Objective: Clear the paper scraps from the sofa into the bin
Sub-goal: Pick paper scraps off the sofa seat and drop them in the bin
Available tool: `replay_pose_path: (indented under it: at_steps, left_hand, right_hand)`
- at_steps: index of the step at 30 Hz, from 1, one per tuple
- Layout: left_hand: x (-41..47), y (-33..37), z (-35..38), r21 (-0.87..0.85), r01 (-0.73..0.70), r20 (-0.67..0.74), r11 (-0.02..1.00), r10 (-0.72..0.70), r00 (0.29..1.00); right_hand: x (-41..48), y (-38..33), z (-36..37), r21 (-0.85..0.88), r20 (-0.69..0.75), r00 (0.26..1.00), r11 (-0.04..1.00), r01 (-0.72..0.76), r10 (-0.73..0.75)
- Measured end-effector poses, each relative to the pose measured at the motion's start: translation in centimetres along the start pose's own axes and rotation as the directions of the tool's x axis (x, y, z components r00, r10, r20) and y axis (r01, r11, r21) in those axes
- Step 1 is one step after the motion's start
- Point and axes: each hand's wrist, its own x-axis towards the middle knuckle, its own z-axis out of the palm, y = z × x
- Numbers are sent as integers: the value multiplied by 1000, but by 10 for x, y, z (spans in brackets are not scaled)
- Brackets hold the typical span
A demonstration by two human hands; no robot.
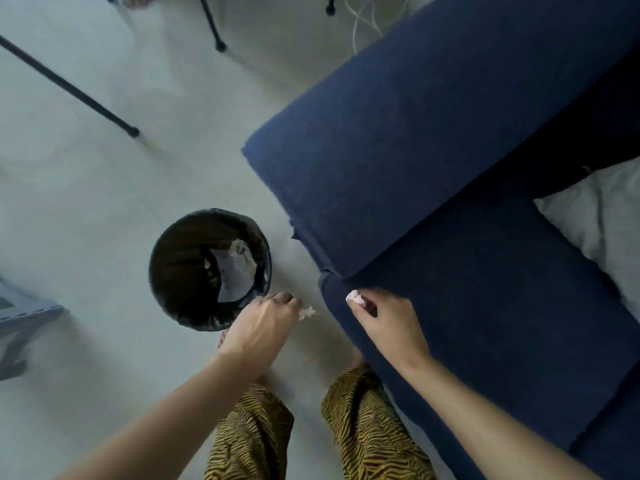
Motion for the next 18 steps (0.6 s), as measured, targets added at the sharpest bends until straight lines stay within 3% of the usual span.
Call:
replay_pose_path:
  at_steps: [6,9,12,18]
  left_hand:
    - [-48,-116,7,-194,355,-26,915,-366,930]
    - [-51,-154,16,-320,426,-66,846,-468,881]
    - [-47,-179,29,-401,405,-75,822,-470,880]
    - [-48,-211,53,-370,414,119,832,-399,909]
  right_hand:
    - [10,-85,68,2,42,999,1000,26,-26]
    - [28,-115,100,-19,92,995,999,-28,29]
    - [44,-134,124,-83,100,990,993,-87,95]
    - [63,-157,156,-142,111,980,979,-147,163]
